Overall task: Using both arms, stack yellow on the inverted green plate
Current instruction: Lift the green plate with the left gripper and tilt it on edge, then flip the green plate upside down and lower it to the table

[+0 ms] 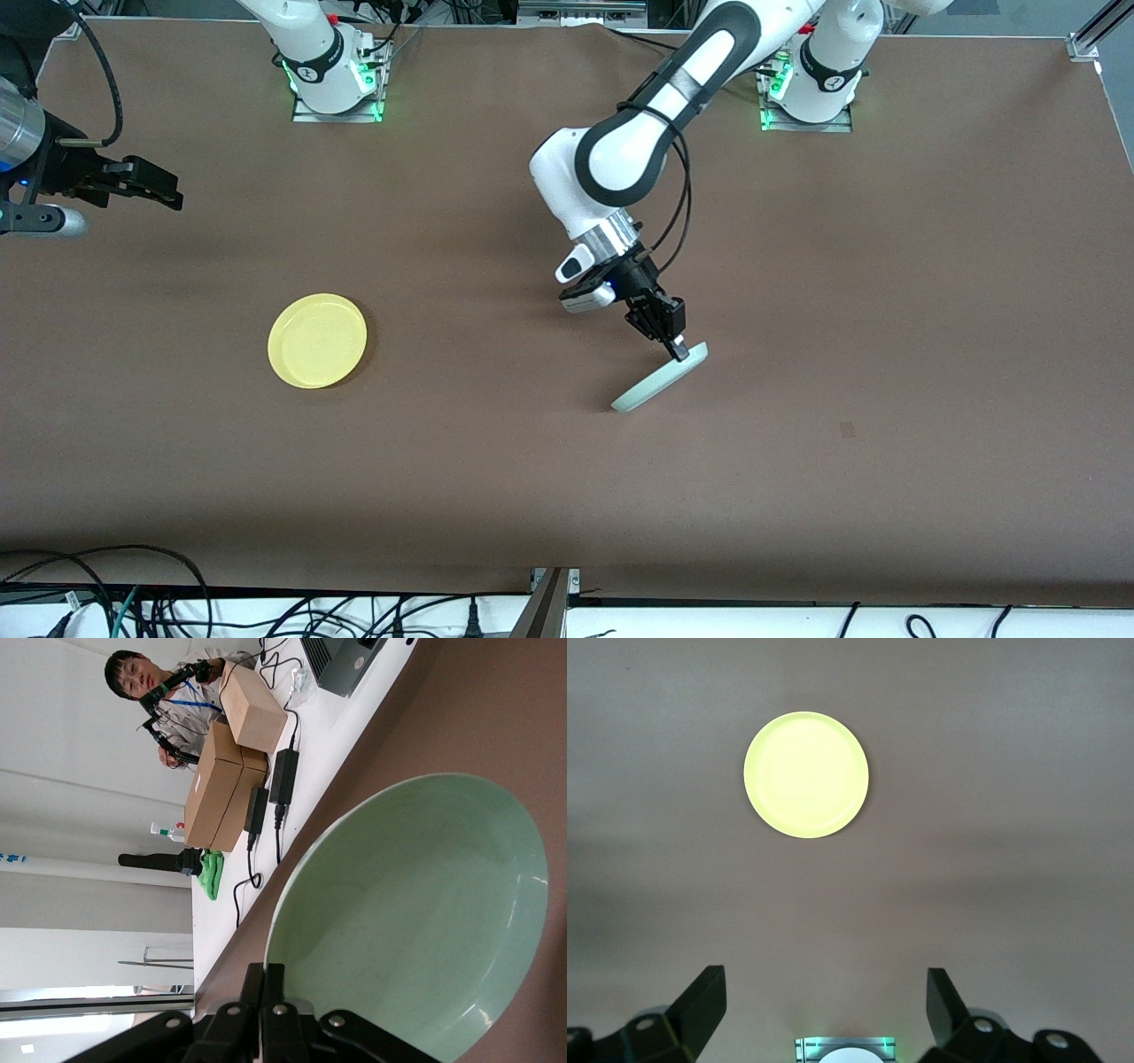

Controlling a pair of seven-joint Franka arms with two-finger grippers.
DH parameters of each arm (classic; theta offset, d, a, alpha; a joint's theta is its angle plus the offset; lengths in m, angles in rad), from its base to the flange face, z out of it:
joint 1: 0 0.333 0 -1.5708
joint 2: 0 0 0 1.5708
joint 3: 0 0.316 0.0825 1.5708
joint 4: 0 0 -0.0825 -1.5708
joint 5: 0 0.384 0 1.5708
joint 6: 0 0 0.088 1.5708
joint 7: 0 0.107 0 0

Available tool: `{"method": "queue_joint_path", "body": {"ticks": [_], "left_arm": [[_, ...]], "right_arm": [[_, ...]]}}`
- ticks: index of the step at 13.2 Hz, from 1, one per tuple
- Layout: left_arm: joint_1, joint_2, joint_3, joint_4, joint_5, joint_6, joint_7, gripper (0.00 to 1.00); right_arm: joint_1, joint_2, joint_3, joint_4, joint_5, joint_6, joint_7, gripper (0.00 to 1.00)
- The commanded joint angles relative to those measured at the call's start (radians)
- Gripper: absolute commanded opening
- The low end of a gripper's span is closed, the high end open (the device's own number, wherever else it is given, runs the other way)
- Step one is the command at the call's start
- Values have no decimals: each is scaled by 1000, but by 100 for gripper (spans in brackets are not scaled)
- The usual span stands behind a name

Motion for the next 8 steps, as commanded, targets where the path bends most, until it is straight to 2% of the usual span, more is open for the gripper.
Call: {"method": "queue_joint_path", "body": {"ticks": [1,8], "left_arm": [[-10,36,-42,11,34,-86,-81,0],[-63,89,-73,11,13,-134,-208,1]], "right_arm": [[-5,-17,3,-1,10,-17,3,100],[-5,-17,1,-1,11,-21,3,100]]}}
